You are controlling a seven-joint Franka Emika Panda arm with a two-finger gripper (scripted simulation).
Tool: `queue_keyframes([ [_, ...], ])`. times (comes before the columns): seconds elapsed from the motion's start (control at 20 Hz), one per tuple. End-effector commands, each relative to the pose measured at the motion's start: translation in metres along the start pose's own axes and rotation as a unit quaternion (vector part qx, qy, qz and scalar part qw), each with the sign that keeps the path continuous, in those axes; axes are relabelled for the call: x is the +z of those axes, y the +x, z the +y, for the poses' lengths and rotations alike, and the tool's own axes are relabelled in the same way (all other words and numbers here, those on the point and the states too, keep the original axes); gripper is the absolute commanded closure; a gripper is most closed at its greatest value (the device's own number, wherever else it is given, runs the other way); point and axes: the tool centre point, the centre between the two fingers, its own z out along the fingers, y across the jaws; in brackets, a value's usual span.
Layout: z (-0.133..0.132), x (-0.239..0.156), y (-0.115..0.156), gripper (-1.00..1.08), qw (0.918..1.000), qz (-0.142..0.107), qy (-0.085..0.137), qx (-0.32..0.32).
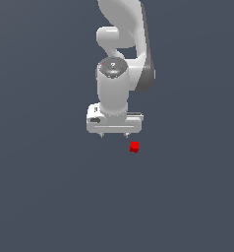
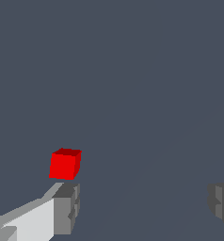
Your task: Lift up the red cube by 0.2 meters.
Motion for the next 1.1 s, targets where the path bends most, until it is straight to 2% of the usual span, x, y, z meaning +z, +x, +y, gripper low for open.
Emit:
queue_keyframes([
  [0.0, 0.0, 0.0, 0.0, -0.92, 1.0, 0.0, 0.0, 0.0],
  [0.5, -0.019, 0.028, -0.008, -0.92, 0.9999, 0.0, 0.001, 0.011],
  [1.05, -0.076, 0.114, -0.027, -0.92, 0.9991, -0.001, 0.002, 0.043],
])
